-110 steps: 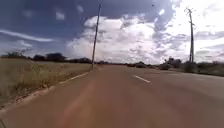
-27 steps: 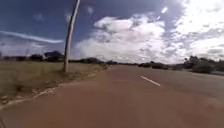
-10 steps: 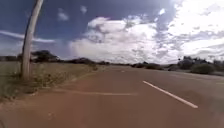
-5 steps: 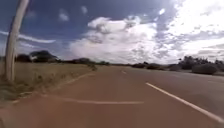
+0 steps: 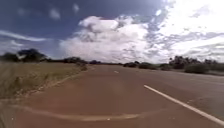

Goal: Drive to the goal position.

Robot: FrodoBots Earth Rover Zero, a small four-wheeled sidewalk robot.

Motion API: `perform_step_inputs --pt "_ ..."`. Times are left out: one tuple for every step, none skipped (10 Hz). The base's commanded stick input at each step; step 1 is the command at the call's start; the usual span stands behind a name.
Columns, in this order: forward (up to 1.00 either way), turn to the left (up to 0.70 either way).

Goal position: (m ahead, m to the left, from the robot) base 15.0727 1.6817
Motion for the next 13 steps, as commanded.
perform_step_inputs --pt "1.00 0.00" --pt "1.00 0.00" --pt "1.00 0.00" --pt "1.00 0.00" --pt "1.00 0.00" --pt "1.00 0.00" --pt "1.00 0.00" --pt "1.00 0.00" --pt "1.00 0.00" --pt "1.00 0.00" --pt "1.00 0.00" --pt "1.00 0.00" --pt "1.00 0.00"
